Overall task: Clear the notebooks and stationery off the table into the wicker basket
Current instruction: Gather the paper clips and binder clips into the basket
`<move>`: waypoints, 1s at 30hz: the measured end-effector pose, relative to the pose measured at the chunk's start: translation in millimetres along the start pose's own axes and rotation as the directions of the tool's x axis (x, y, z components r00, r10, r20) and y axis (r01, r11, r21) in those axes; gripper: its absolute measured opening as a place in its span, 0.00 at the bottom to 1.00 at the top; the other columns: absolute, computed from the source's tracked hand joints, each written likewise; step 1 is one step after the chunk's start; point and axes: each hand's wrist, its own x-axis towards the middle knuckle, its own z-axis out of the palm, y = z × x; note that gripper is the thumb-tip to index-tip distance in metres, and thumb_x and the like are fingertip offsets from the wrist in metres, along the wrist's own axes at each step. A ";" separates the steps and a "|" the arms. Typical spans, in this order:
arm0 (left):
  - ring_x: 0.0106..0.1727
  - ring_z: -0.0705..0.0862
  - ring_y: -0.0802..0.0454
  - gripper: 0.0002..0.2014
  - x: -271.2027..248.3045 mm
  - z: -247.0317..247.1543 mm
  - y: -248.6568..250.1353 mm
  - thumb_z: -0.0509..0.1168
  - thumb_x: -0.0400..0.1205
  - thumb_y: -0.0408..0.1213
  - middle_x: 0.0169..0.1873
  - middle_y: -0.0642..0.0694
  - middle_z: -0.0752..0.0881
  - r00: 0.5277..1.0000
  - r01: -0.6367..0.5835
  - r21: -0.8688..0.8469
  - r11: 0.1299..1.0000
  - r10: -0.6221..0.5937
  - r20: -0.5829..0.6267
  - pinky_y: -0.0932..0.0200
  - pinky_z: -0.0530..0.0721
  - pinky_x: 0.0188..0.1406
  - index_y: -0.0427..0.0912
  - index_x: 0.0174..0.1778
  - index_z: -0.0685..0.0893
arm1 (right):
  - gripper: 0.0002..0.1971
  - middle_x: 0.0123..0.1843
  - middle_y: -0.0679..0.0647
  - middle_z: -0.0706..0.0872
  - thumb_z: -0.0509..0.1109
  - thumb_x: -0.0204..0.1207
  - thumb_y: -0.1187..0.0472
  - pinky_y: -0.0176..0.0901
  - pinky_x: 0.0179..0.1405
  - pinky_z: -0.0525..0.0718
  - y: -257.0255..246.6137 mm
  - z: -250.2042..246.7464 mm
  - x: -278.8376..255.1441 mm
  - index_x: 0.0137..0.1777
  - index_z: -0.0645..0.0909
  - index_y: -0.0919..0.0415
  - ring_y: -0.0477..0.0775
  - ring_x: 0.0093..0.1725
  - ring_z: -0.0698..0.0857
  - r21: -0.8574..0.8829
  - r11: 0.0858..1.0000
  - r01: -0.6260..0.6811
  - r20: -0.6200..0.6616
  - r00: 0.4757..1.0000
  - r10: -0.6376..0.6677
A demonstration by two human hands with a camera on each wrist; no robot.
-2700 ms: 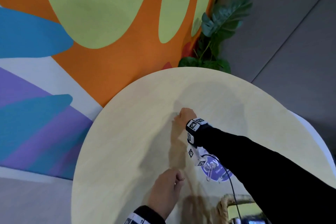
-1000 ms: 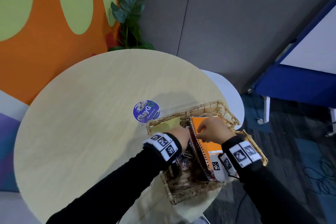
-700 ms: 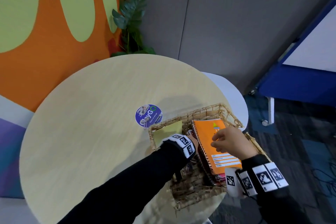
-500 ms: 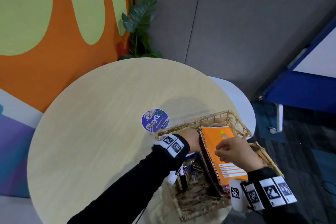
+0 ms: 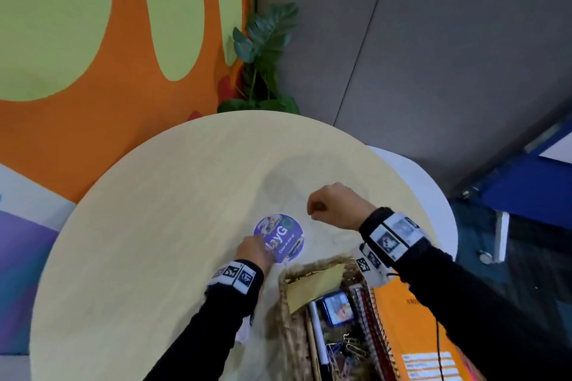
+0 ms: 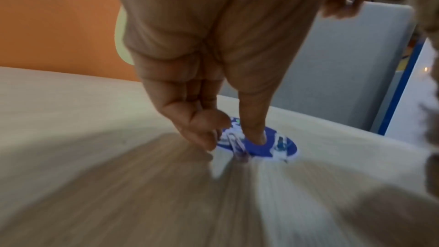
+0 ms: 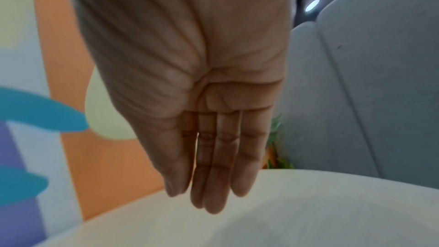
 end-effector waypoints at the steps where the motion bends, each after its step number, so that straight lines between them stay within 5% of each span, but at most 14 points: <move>1: 0.57 0.87 0.37 0.18 5.1 6.0 -0.9 0.68 0.75 0.43 0.54 0.35 0.88 1.000 0.007 -0.004 1.000 -0.007 -0.003 0.52 0.84 0.54 0.34 0.55 0.84 | 0.08 0.51 0.58 0.91 0.68 0.75 0.65 0.44 0.52 0.81 -1.1 2.5 17.5 0.50 0.88 0.63 0.58 0.53 0.87 -0.040 0.999 0.027 0.070 0.997 -0.024; 5: 0.58 0.86 0.37 0.13 24.0 19.7 -4.8 0.64 0.78 0.36 0.55 0.34 0.88 0.999 0.017 0.008 1.000 -0.017 -0.051 0.51 0.82 0.55 0.35 0.55 0.83 | 0.09 0.52 0.62 0.91 0.67 0.75 0.67 0.44 0.48 0.80 -5.1 18.0 68.1 0.50 0.88 0.65 0.62 0.53 0.86 -0.202 0.965 0.169 0.310 0.945 -0.101; 8: 0.56 0.86 0.37 0.11 29.5 24.6 -8.6 0.57 0.81 0.33 0.53 0.35 0.89 0.998 0.014 -0.020 1.000 -0.015 -0.058 0.52 0.82 0.52 0.34 0.52 0.84 | 0.09 0.52 0.62 0.90 0.70 0.74 0.66 0.44 0.45 0.80 -9.7 40.2 88.4 0.51 0.88 0.65 0.63 0.52 0.87 -0.361 0.884 0.297 0.503 0.860 -0.084; 13: 0.49 0.85 0.41 0.10 22.8 15.8 -23.0 0.61 0.82 0.41 0.46 0.40 0.88 0.996 0.000 -0.169 0.986 -0.014 -0.083 0.54 0.79 0.46 0.41 0.41 0.82 | 0.16 0.35 0.53 0.79 0.73 0.75 0.55 0.44 0.40 0.77 -24.2 71.3 100.9 0.57 0.85 0.65 0.59 0.42 0.79 -0.520 0.682 0.514 0.708 0.706 0.009; 15: 0.46 0.85 0.42 0.08 17.2 7.5 -32.6 0.65 0.79 0.40 0.40 0.42 0.88 0.993 0.008 -0.241 0.971 -0.037 -0.117 0.55 0.78 0.43 0.46 0.34 0.78 | 0.21 0.43 0.53 0.83 0.73 0.74 0.52 0.44 0.41 0.77 -27.0 78.6 102.8 0.63 0.82 0.63 0.59 0.48 0.80 -0.523 0.621 0.585 0.736 0.676 -0.017; 18: 0.42 0.87 0.46 0.13 2.7 -5.4 -51.3 0.69 0.76 0.39 0.31 0.49 0.85 0.981 0.014 -0.325 0.946 -0.076 -0.177 0.58 0.77 0.39 0.53 0.27 0.74 | 0.22 0.61 0.55 0.85 0.72 0.75 0.50 0.45 0.45 0.76 -23.2 88.9 101.4 0.65 0.81 0.61 0.59 0.61 0.83 -0.523 0.557 0.645 0.713 0.689 -0.129; 22: 0.39 0.84 0.49 0.13 -19.6 -14.9 -85.3 0.71 0.75 0.41 0.30 0.52 0.85 0.967 0.035 -0.322 0.946 -0.113 -0.227 0.61 0.73 0.39 0.54 0.27 0.75 | 0.20 0.63 0.60 0.86 0.64 0.81 0.52 0.47 0.56 0.80 -21.3 92.5 100.0 0.64 0.81 0.68 0.62 0.61 0.84 -0.518 0.562 0.645 0.697 0.699 -0.161; 27: 0.37 0.84 0.51 0.11 -37.7 -13.5 -99.5 0.72 0.75 0.41 0.29 0.52 0.85 0.965 0.053 -0.335 0.941 -0.134 -0.224 0.61 0.74 0.38 0.51 0.28 0.78 | 0.13 0.55 0.60 0.86 0.67 0.79 0.61 0.49 0.48 0.84 -27.0 77.8 98.5 0.59 0.82 0.68 0.64 0.56 0.87 -0.541 0.692 0.478 0.620 0.783 -0.056; 30: 0.37 0.85 0.50 0.07 -46.1 -15.1 -87.8 0.72 0.75 0.40 0.31 0.50 0.87 0.972 0.000 -0.338 0.941 -0.079 -0.222 0.60 0.75 0.39 0.47 0.32 0.82 | 0.08 0.43 0.61 0.86 0.70 0.75 0.64 0.45 0.41 0.77 -34.1 48.5 83.5 0.51 0.85 0.67 0.64 0.51 0.87 -0.499 0.785 0.368 0.517 0.853 -0.072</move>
